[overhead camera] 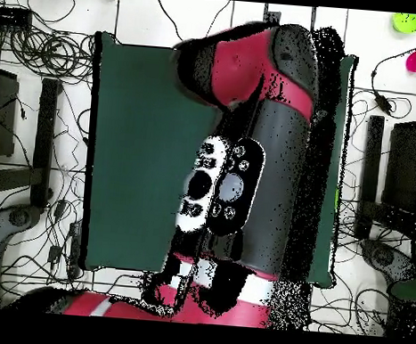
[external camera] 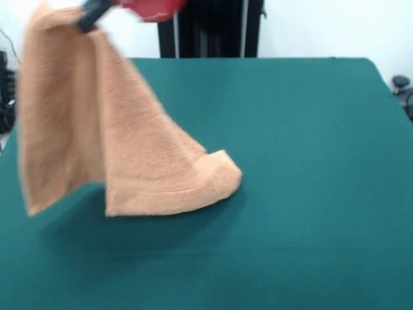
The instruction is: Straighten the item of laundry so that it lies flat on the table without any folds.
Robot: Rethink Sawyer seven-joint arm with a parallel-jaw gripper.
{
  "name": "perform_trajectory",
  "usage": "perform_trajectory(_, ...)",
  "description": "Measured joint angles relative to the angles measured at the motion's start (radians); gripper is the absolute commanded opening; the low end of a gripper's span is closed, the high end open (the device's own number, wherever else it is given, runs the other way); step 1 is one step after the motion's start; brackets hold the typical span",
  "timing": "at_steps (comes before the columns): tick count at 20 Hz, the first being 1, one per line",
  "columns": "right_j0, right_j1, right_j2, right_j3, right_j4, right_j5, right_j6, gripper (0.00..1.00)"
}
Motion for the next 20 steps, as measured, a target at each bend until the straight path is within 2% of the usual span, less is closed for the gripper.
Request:
perform_trajectory(2, -0.053, -0.001, 0.0, 0.0, 0.0, -0.074, -0.02, 0.0)
perform_trajectory(8, -0.136, -0.006, 0.025, 0.0, 0.0, -0.219, -0.077, 0.0)
perform_trajectory(13, -0.236, -0.011, 0.092, 0.0, -0.001, -0.416, -0.204, 0.0)
perform_trajectory(16, -0.277, -0.009, 0.114, 0.001, -0.001, -0.479, -0.276, 0.0)
perform_trajectory(20, -0.295, -0.008, 0.117, 0.0, -0.001, -0.475, -0.335, 0.0)
